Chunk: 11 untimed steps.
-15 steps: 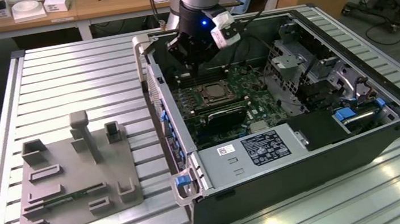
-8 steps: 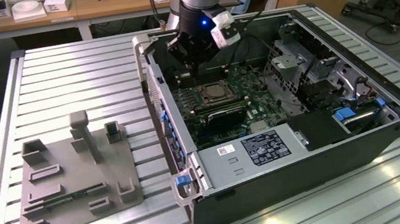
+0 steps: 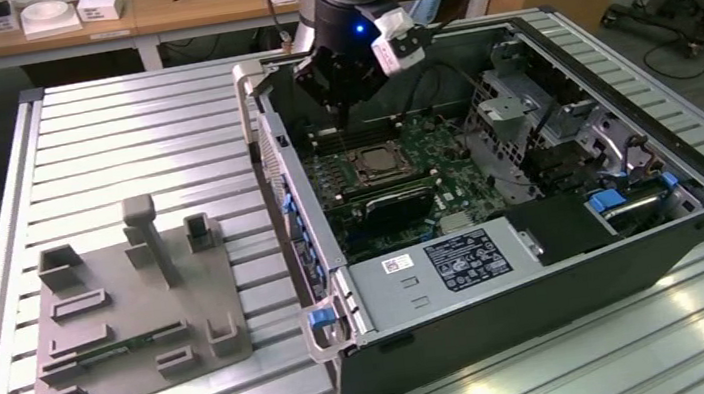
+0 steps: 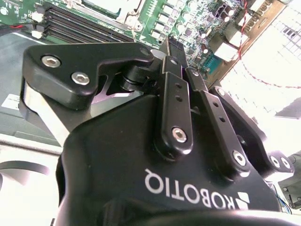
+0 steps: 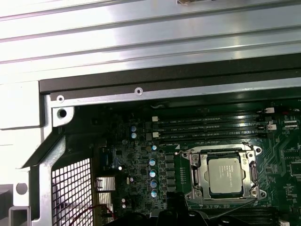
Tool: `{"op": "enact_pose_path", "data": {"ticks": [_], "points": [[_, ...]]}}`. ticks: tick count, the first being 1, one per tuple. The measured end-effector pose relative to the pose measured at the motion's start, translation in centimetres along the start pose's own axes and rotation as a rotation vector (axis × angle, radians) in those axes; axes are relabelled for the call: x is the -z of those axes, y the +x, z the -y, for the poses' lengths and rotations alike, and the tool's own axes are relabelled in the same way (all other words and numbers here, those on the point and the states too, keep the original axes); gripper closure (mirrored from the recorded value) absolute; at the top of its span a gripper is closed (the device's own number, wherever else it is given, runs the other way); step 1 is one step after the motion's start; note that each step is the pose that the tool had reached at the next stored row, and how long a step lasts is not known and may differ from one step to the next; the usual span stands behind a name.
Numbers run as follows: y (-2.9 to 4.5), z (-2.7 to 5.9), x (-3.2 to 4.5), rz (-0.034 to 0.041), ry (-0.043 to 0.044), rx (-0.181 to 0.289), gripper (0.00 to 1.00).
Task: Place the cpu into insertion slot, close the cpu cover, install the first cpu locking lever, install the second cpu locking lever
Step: 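Install the first cpu locking lever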
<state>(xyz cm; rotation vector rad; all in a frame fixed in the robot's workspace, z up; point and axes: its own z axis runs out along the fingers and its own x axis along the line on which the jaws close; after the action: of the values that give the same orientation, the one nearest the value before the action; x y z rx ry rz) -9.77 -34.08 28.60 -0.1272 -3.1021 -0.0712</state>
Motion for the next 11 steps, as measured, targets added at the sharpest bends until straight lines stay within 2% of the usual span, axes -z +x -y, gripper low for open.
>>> {"op": "enact_pose_path", "data": {"ticks": [9, 11], "points": [[0.0, 0.0, 0.06, 0.0, 0.0001, 0.0, 0.9], [0.22, 0.02, 0.07, -0.0002, 0.0003, 0.0, 0.9]]}}
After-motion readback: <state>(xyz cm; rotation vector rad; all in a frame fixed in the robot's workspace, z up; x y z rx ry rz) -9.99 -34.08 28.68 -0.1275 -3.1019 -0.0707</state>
